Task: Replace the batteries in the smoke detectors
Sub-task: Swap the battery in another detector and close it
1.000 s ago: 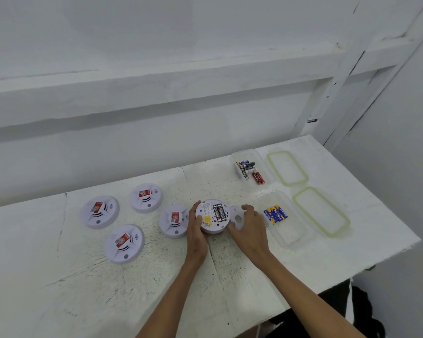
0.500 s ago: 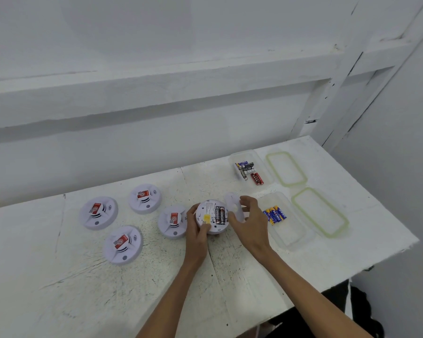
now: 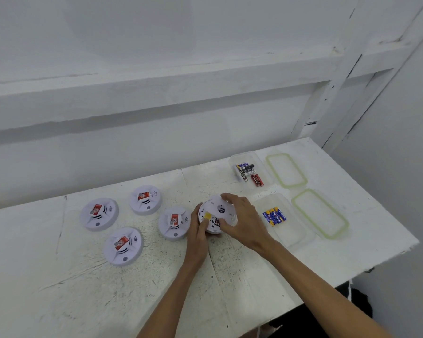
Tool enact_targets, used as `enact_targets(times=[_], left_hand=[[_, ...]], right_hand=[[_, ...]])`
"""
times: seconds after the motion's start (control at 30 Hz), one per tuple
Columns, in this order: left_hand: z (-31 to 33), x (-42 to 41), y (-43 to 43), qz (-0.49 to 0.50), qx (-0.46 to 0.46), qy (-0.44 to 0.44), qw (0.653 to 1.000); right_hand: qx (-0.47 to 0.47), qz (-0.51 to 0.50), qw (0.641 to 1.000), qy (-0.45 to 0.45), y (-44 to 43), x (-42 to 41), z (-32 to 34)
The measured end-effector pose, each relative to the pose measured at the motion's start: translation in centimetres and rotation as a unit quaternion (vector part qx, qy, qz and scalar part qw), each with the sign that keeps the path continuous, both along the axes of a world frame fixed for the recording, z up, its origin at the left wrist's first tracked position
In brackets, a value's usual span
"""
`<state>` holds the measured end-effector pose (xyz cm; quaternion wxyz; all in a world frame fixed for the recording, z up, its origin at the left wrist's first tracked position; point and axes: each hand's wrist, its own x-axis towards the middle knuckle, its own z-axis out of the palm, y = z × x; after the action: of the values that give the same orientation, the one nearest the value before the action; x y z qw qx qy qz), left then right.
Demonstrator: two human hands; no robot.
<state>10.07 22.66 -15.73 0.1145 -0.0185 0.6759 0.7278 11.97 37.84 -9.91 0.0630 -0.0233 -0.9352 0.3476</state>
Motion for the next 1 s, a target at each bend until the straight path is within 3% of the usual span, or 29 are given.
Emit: enact_targets(times=[0.3,0.57,1.0], left_hand=[[0.2,-0.4,-0.4,-0.003,0.052,-0.025,0.998],[0.4,-0.2,-0.1,-0.013,0.015,-0.018,1.000],[-0.8,-0.5,0.0,0.003,-0.006,0.004,1.000]], right_hand=[[0.053,0.059,0.997,-0.006,0.0,-0.4,-0.3],[0.066,0.067,0.996,-0.006,0.2,-0.6,-0.4],[-0.026,0.058,0.997,-0.044,1.0,0.0,-2.0]])
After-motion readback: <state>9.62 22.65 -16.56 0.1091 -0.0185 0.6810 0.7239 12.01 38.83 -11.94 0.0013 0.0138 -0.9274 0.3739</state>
